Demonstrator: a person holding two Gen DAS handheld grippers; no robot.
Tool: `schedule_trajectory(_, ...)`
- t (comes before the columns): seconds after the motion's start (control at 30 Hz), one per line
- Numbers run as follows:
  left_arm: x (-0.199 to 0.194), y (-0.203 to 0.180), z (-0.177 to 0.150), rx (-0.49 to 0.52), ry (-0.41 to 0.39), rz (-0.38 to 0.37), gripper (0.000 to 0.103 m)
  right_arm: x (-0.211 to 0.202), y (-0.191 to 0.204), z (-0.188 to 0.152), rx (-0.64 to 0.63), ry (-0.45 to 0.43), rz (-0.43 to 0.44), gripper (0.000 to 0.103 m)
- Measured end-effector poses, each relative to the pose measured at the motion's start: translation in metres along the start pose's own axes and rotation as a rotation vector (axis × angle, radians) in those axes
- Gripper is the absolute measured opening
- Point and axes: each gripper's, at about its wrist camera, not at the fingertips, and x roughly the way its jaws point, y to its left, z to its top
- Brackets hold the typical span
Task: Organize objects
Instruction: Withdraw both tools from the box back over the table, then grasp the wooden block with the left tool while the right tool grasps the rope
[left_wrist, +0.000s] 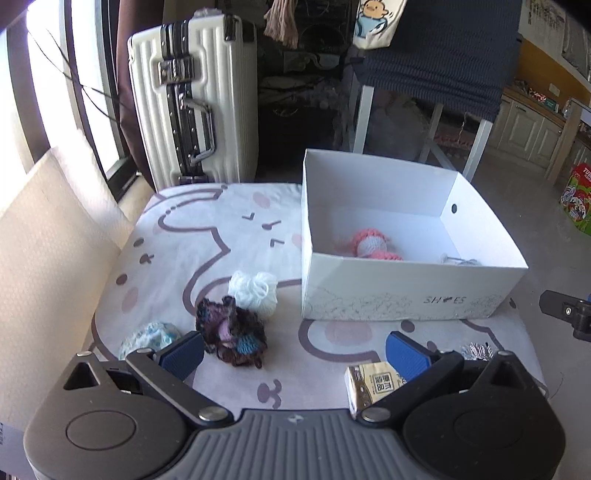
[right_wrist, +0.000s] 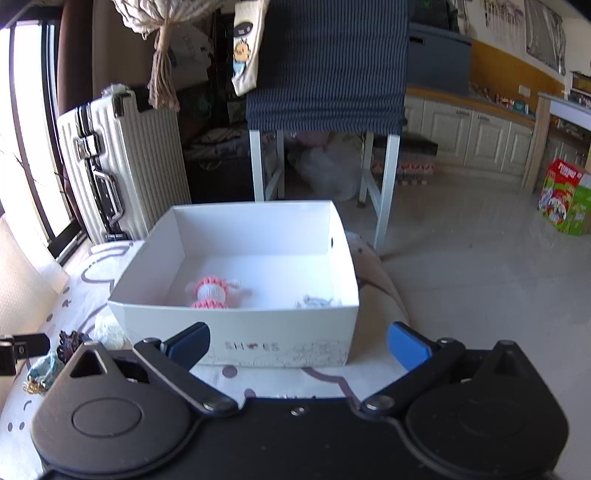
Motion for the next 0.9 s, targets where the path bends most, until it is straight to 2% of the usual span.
schedule_trajectory(0.17,0.02,0.0,-0.012,-0.055,0.09,-0.01,0.103,0.023,-0.004,-0.009,0.027,0.121,0.041,0.103)
schedule_trajectory(0.3,0.036,-0.002,-0.019,-0.091,0.159,-0.01,0.103,0.039,-0.009,-0.016,0.059,0.191,0.024,0.101)
schedule_trajectory(0.43,0.051,-0.01,-0.028,-0.095,0.231,-0.015,0.103,0.058,-0.019,-0.024,0.113,0.284,0.034,0.081)
schedule_trajectory(0.53,0.062,-0.016,-0.035,-0.086,0.276,-0.009,0.103,0.074,-0.025,-0.03,0.15,0.35,0.045,0.071)
schedule_trajectory(0.63,0.072,-0.019,-0.042,-0.086,0.319,0.0,0.103,0.086,-0.029,-0.036,0.186,0.402,0.067,0.07)
schedule_trajectory(0.77,0.086,-0.02,-0.049,-0.12,0.382,0.008,0.103,0.095,-0.025,-0.041,0.172,0.437,0.068,0.07)
schedule_trajectory(0.9,0.096,-0.02,-0.053,-0.129,0.413,0.023,0.103,0.105,-0.024,-0.045,0.172,0.476,0.066,0.07)
